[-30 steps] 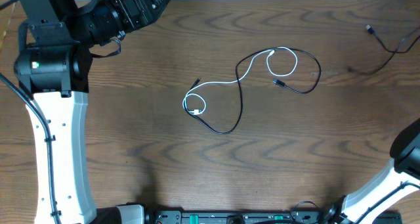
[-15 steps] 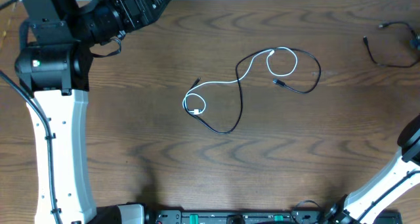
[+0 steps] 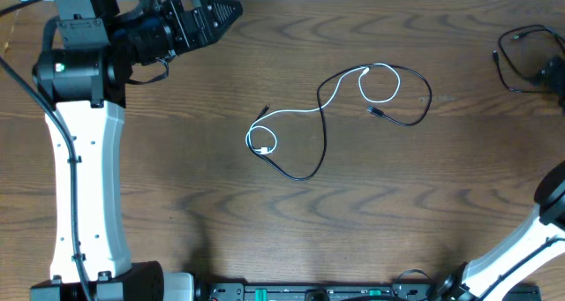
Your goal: Untangle cables
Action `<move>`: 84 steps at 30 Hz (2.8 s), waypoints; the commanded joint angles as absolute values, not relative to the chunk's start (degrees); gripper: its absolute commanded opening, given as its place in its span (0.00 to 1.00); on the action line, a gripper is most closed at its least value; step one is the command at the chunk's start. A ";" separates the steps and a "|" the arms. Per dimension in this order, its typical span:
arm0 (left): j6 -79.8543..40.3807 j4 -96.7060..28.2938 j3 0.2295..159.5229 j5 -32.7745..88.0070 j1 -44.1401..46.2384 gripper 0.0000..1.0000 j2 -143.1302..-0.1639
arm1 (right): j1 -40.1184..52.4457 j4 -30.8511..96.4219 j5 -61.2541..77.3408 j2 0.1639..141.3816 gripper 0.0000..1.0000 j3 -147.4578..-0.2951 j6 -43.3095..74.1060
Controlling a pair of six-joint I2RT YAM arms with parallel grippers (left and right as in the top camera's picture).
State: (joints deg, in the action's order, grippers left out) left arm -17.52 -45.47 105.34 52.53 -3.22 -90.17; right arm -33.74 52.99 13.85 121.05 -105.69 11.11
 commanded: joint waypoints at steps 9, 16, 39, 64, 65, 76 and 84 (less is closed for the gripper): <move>-10.13 -56.58 105.10 30.79 5.91 0.90 -97.30 | -14.59 56.27 33.80 117.86 0.95 -105.91 1.06; -10.13 -55.64 105.12 23.68 8.01 0.91 -101.73 | -1.76 53.67 34.00 121.14 0.75 -105.65 5.67; -10.13 -55.20 105.12 21.34 7.68 0.90 -102.50 | 14.98 42.41 31.46 135.92 0.36 -105.62 28.71; -10.11 -60.64 104.84 18.11 7.68 0.90 -102.56 | 17.32 15.03 47.48 127.81 0.01 -99.15 30.24; -10.11 -60.62 104.71 18.11 7.68 0.90 -102.59 | 16.58 13.74 48.45 125.25 0.01 -100.12 30.87; -10.13 -59.70 104.44 18.15 7.70 0.90 -102.67 | 13.26 3.16 48.27 103.90 0.01 -101.67 41.25; -10.13 -58.85 104.44 18.37 7.81 0.90 -102.67 | 9.02 -9.61 47.09 95.00 0.01 -101.69 53.47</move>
State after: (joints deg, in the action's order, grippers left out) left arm -10.63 -58.85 104.68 18.92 7.88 -102.24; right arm 11.20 -6.13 47.59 99.39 -101.45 46.15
